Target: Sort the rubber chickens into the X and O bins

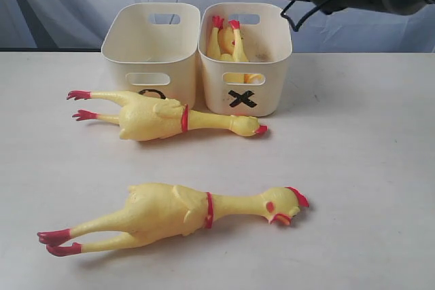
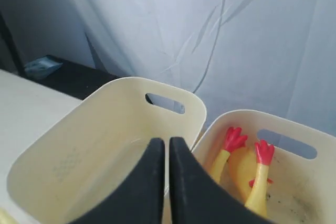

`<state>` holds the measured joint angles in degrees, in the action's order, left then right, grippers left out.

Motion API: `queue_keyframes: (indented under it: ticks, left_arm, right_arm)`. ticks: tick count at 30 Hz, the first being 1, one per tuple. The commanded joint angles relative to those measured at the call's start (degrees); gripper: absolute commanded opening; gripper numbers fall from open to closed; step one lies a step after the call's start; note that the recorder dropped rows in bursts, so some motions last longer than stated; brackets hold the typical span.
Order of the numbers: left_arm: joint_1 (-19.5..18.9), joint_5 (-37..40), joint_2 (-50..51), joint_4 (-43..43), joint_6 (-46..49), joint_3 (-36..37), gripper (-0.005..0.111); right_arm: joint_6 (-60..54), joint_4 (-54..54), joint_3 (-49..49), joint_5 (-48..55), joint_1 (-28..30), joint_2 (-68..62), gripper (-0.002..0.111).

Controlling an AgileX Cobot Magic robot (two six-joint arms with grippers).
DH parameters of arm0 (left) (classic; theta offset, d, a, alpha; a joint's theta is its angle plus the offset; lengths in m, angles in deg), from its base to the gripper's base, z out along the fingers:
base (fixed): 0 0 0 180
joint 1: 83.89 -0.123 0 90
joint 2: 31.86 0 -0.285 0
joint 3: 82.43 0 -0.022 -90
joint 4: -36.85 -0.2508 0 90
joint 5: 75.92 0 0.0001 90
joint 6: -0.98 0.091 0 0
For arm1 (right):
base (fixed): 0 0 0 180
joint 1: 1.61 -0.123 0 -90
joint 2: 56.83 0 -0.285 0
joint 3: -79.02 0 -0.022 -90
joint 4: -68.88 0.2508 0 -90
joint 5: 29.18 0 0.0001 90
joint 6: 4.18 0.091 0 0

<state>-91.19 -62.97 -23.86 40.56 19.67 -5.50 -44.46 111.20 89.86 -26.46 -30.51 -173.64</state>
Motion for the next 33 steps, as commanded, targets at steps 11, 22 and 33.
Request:
queue_keyframes:
  ticks: [11, 22, 33]
  left_arm:
    - [-0.2, -0.5, -0.2, 0.0, -0.2, 0.3, 0.000]
    - [-0.2, -0.5, -0.2, 0.0, -0.2, 0.3, 0.000]
    - [-0.2, -0.5, -0.2, 0.0, -0.2, 0.3, 0.000]
  right_arm:
    - [-0.2, -14.3, 0.0, 40.4, 7.9, 7.1, -0.001]
    - [3.3, -13.3, -4.3, 46.2, 8.9, 12.8, -0.001]
    - [3.3, -11.7, -15.4, 42.0, 8.9, 26.4, -0.001]
